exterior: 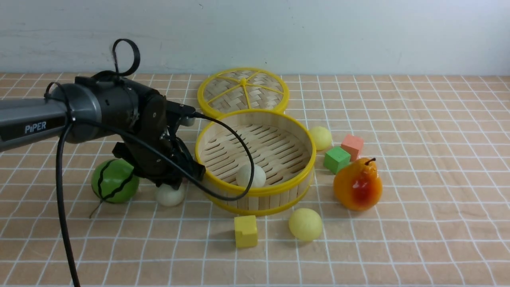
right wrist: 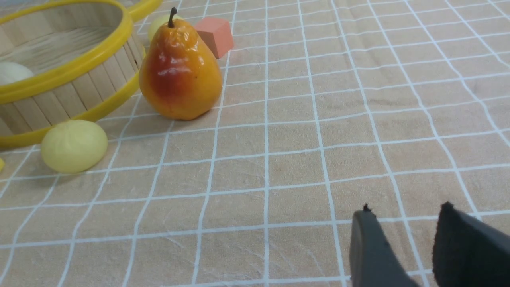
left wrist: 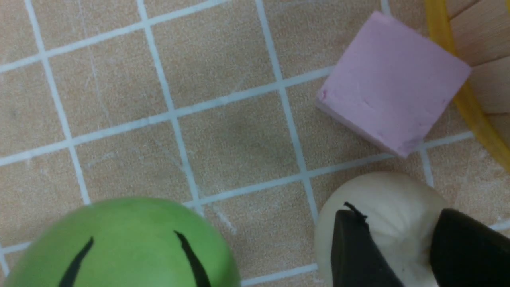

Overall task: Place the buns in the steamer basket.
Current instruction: Use the left arm to grab a steamed stuffed bun, then use the left arm to put the steamed stuffed bun into the steamer, then use the right arm to grab a steamed stuffed bun, then use the right arm to put the steamed stuffed bun into the steamer, then use the right arm to grab a steamed stuffed bun

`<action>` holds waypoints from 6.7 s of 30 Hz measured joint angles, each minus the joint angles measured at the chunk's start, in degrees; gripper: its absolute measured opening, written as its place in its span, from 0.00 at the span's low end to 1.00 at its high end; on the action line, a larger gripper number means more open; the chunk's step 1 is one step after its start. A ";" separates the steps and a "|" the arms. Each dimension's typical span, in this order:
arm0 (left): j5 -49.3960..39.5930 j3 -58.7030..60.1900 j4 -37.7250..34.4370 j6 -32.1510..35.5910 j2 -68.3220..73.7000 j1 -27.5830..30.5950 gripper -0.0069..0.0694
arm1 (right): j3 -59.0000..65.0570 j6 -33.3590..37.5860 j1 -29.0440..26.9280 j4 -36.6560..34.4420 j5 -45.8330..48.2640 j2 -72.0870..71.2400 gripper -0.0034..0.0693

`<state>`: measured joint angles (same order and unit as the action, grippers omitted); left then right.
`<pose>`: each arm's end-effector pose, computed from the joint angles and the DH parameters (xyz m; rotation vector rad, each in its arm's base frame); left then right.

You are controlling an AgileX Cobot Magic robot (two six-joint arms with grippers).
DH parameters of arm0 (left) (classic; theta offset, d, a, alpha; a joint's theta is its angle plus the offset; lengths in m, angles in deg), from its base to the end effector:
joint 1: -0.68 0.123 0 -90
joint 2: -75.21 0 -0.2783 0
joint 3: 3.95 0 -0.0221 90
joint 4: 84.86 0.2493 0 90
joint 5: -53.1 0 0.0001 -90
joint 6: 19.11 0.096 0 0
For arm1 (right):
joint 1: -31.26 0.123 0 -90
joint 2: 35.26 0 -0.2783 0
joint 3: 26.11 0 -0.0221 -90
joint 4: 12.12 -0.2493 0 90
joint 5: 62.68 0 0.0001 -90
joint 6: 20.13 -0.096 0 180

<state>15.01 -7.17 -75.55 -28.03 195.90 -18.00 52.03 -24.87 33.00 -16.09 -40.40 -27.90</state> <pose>0.3947 -0.1233 0.1802 0.3721 2.6725 0.0286 0.0621 0.0044 0.1709 0.0916 1.8805 0.1463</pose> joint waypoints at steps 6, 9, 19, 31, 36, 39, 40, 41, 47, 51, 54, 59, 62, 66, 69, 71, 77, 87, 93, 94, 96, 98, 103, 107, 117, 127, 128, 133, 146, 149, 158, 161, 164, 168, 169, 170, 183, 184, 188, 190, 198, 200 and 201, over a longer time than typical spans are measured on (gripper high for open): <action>-5.32 -1.22 -2.20 -0.13 0.00 0.00 0.10 | 0.00 0.00 0.00 0.00 0.00 0.00 0.38; -12.25 -4.37 -3.34 -0.15 -0.79 -0.29 0.08 | 0.00 0.00 0.00 0.00 0.00 0.00 0.38; -6.56 -14.66 -4.68 1.15 -6.30 -6.69 0.08 | 0.00 0.00 0.00 0.00 0.00 0.00 0.38; -1.07 -21.48 -4.36 2.22 10.46 -5.18 0.24 | 0.00 0.00 0.00 0.00 0.00 0.00 0.38; -1.89 -23.09 -4.36 1.78 11.22 -5.10 0.55 | 0.00 0.00 0.00 0.00 0.00 0.00 0.38; -4.66 -23.09 -4.36 1.78 8.97 -5.56 0.72 | 0.00 0.00 0.00 0.00 0.00 0.00 0.38; -5.99 -23.03 -4.36 1.77 7.46 -5.89 0.75 | 0.00 0.00 0.00 0.00 0.00 0.00 0.38; -7.76 -23.03 -4.36 1.61 5.09 -6.53 0.76 | 0.00 0.00 0.00 0.00 0.00 0.00 0.38; -11.45 -18.33 -4.63 -0.82 -11.75 -10.32 0.41 | 0.00 0.00 0.00 0.00 0.00 0.00 0.38; -8.19 -6.90 -4.80 -3.62 -25.20 -11.49 0.08 | 0.00 0.00 0.00 0.00 0.00 0.00 0.38; -3.10 4.41 -5.29 -6.16 -36.00 -11.54 0.07 | 0.00 0.00 0.00 0.00 0.00 0.00 0.38; 9.92 30.43 -6.15 -8.79 -61.03 -11.54 0.07 | 0.00 0.00 0.00 0.00 0.00 0.00 0.38; 19.29 44.40 -6.82 -9.02 -75.07 -11.54 0.07 | 0.00 0.00 0.00 0.00 0.00 0.00 0.38; 26.17 55.51 -6.97 -9.87 -87.39 -11.54 0.07 | 0.00 0.00 0.00 0.00 0.00 0.00 0.38; 26.87 63.06 -7.01 -11.30 -95.02 -11.54 0.07 | 0.00 0.00 0.00 0.00 0.00 0.00 0.38; 27.00 65.77 -7.01 -11.64 -98.03 -11.54 0.07 | 0.00 0.00 0.00 0.00 0.00 0.00 0.38; 30.45 69.84 -7.01 -11.80 -101.82 -11.54 0.07 | 0.00 0.00 0.00 0.00 -0.45 0.00 0.38; 28.47 70.31 -7.01 -11.96 -101.84 -11.54 0.07 | 0.47 -10.88 0.00 -26.72 -13.48 0.00 0.38; 28.13 70.49 -7.01 -11.92 -101.84 -11.54 0.07 | -9.37 -5.89 0.00 -32.95 -4.59 3.93 0.32; 28.13 70.49 -7.01 -11.92 -101.84 -11.54 0.07 | -10.79 -5.37 0.00 -32.84 -3.76 4.46 0.32; 28.13 70.49 -7.01 -11.92 -101.84 -11.54 0.07 | -17.84 1.07 0.00 -31.60 5.86 11.62 0.25; 28.13 70.49 -7.01 -11.92 -101.84 -11.54 0.07 | -29.05 10.36 0.00 -29.72 18.88 23.87 0.14; 28.13 70.49 -7.01 -11.92 -101.84 -11.54 0.07 | -43.65 19.62 0.69 -26.43 32.53 47.57 0.05; 28.13 70.49 -7.01 -11.92 -101.84 -11.54 0.07 | -50.03 20.11 5.29 -24.03 32.62 60.44 0.05; 28.13 70.49 -7.01 -11.92 -101.84 -11.54 0.08 | -65.13 17.42 28.52 -11.73 28.67 88.70 0.14; 28.13 70.49 -7.01 -11.92 -101.84 -11.54 0.09 | -73.84 9.87 30.83 -3.65 23.01 101.30 0.47; 28.13 70.49 -7.01 -11.92 -101.84 -11.54 0.09 | -73.83 8.70 30.83 -3.54 21.45 102.00 0.48; 28.13 70.49 -7.01 -11.92 -101.84 -11.54 0.09 | -73.83 6.89 30.83 -3.37 16.82 104.48 0.48; 28.13 70.49 -7.01 -11.92 -101.84 -11.54 0.11 | -73.83 6.64 30.83 -1.02 11.87 109.24 0.47; 28.13 70.49 -7.01 -11.92 -101.84 -11.54 0.11 | -73.85 6.60 30.83 -1.04 11.76 109.51 0.44; 28.13 70.49 -7.01 -11.92 -101.84 -11.54 0.11 | -74.10 6.60 30.83 -0.49 11.56 109.80 0.08; 28.13 70.49 -7.01 -11.92 -101.84 -11.54 0.11 | -74.10 6.60 30.83 0.04 11.56 109.73 0.05; 28.13 70.49 -7.01 -11.92 -101.84 -11.54 0.12 | -74.10 6.60 30.83 0.04 12.96 108.61 0.05; 28.13 70.49 -7.01 -11.92 -101.84 -11.54 0.12 | -74.10 6.60 30.83 -0.16 15.35 105.00 0.05; 28.13 70.49 -7.01 -11.92 -101.84 -11.54 0.13 | -74.10 6.60 30.83 -0.39 15.78 102.97 0.05; 28.13 70.49 -7.01 -11.92 -101.84 -11.54 0.13 | -74.22 6.60 30.83 -0.45 15.79 101.25 0.05; 28.13 70.49 -7.01 -11.92 -101.84 -11.54 0.14 | -87.46 7.42 29.37 5.52 7.21 110.20 0.06; 28.13 70.49 -7.01 -11.92 -101.84 -11.54 0.14 | -88.56 7.42 28.98 5.84 7.14 112.19 0.06; 28.13 70.49 -7.01 -11.92 -101.84 -11.54 0.14 | -91.22 7.46 28.05 7.59 6.96 117.30 0.10; 28.13 70.49 -7.01 -11.92 -101.84 -11.54 0.15 | -91.50 7.46 27.99 10.23 7.07 118.98 0.15; 28.13 70.49 -7.01 -11.92 -101.84 -11.54 0.16 | -91.94 4.74 27.99 8.54 8.85 117.92 0.56; 28.13 70.49 -7.01 -11.92 -101.84 -11.54 0.16 | -91.94 4.01 27.99 7.68 9.79 115.87 0.69; 28.13 70.49 -7.01 -11.92 -101.84 -11.54 0.17 | -91.96 3.76 27.87 7.75 10.58 113.83 0.74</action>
<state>43.13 63.32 -82.57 -39.96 94.06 -29.54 -39.93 -21.11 60.86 -8.34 -29.82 85.92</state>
